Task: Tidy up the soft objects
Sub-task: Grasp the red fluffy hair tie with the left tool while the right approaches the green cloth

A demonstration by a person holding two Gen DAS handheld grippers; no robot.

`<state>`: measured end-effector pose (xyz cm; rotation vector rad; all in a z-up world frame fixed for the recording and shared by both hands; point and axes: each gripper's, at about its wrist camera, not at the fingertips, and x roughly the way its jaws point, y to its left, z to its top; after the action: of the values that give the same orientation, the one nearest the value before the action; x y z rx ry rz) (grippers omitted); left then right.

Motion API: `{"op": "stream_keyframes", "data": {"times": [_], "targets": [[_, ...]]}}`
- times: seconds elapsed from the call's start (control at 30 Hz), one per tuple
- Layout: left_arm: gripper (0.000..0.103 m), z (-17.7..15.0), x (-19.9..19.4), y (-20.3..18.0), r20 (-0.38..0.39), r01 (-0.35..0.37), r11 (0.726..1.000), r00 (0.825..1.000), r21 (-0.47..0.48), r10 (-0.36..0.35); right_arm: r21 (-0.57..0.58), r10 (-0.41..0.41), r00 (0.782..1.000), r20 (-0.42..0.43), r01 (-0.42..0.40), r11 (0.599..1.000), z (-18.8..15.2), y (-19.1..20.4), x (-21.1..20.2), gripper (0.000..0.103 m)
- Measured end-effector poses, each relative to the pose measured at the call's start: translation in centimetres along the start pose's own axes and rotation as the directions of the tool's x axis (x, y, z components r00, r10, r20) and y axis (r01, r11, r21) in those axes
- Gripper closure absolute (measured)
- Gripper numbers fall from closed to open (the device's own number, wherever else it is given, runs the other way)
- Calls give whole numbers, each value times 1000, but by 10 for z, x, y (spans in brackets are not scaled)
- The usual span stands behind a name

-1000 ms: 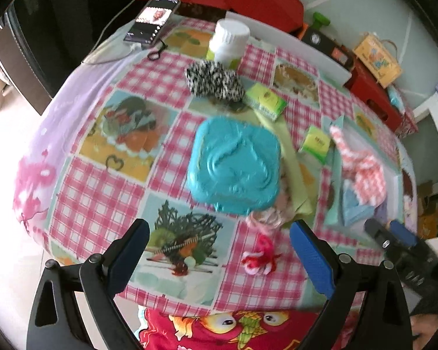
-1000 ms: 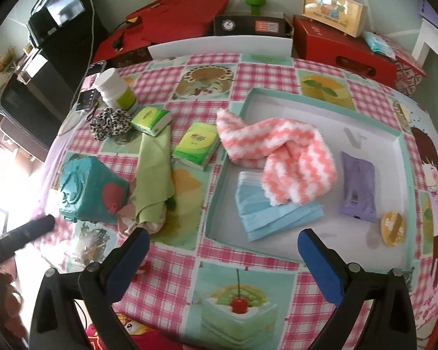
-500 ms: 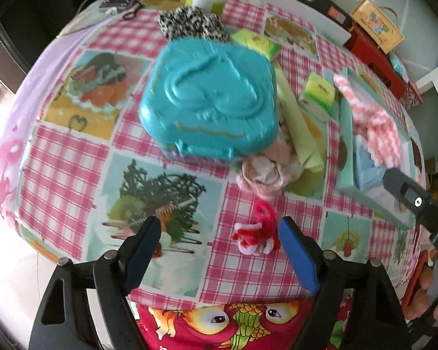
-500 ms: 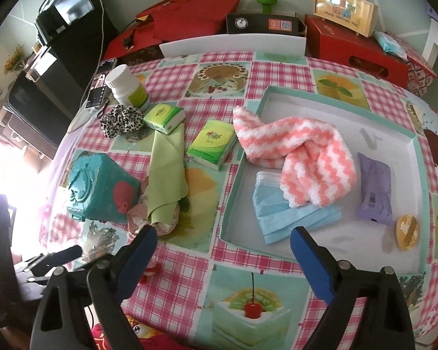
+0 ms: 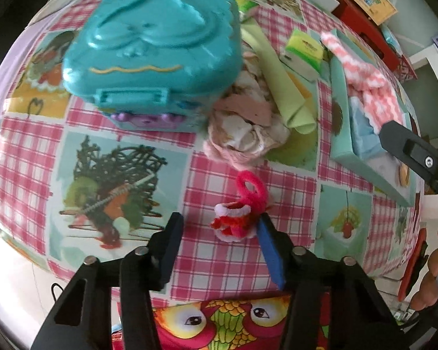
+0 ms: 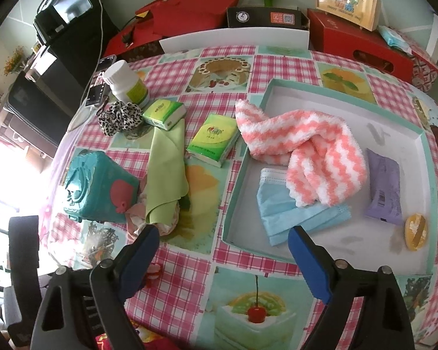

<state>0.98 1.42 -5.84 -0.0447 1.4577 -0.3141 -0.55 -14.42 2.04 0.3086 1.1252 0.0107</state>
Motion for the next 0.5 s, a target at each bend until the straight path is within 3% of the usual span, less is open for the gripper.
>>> {"op": "stream_keyframes", "data": {"times": [0.17, 0.5], "targets": [[72, 2, 5, -9, 0, 30, 999, 1000, 23, -30, -12, 4, 1000, -4, -4, 1000, 2, 3, 4, 12], [76, 6, -2, -2, 39, 42, 999, 998, -31, -41, -51, 37, 999, -9, -38, 998, 11, 19, 16, 18]]}}
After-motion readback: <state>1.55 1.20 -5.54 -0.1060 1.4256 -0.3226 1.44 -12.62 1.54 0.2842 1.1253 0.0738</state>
